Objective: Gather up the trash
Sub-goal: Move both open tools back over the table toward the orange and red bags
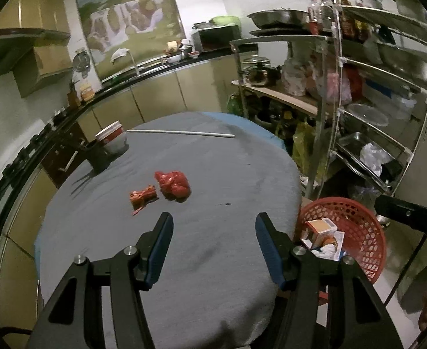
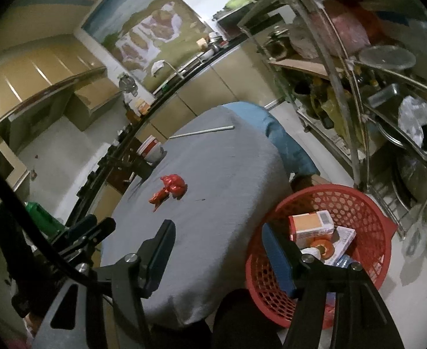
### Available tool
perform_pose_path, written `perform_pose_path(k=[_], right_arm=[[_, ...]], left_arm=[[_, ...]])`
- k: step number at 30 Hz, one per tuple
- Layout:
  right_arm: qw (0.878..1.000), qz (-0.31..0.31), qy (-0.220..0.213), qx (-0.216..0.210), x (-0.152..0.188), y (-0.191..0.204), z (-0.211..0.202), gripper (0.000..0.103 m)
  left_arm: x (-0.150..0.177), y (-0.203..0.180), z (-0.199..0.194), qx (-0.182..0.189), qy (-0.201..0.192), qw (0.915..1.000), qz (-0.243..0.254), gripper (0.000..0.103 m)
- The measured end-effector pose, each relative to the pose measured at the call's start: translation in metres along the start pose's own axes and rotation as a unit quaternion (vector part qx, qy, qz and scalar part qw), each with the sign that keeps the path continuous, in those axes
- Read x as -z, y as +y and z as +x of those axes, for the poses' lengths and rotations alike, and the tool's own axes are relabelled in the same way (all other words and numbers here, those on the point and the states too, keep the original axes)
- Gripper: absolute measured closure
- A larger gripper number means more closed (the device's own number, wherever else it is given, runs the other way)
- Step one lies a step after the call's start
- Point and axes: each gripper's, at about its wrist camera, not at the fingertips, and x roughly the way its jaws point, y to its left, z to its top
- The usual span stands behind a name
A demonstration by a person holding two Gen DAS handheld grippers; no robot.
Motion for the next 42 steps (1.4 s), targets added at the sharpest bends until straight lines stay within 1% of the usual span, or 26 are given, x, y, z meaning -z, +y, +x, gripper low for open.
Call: perform_pose_path(k=[6,14,22,32,36,42], right_arm=[[1.0,-0.028,0.001,0.004,0.001,0.022,0.004,0.037],[0.998,-0.06,0.015,0.003,0.008,0.052,0.019,0.037],[0.996,-0.083,0.026,0.0,0.013,0.073,0.033,0.037],[0.994,-0.106,0.039,0.0,0.014,0.092,0.05,0.037],[0.992,-0.115,0.045,-0.004,0.012,0.101,0.062,0.037],[0.99,-0.128,0.054,-0.016,0.004,0.116,0.09,0.037]], left_arm=[[0.005,0.022,-0.002,-0.01,-0.002,0.9997,-0.022,0.043],[0.016,0.055,0.001,-0.025,0.004,0.9983,-0.052,0.043],[0.027,0.084,0.005,-0.047,0.006,0.996,-0.076,0.043],[0.036,0.118,0.019,-0.068,0.022,0.9916,-0.108,0.043],[0.041,0.138,0.033,-0.075,0.038,0.9883,-0.127,0.043],[0.05,0.179,0.059,-0.101,0.07,0.9793,-0.161,0.043]])
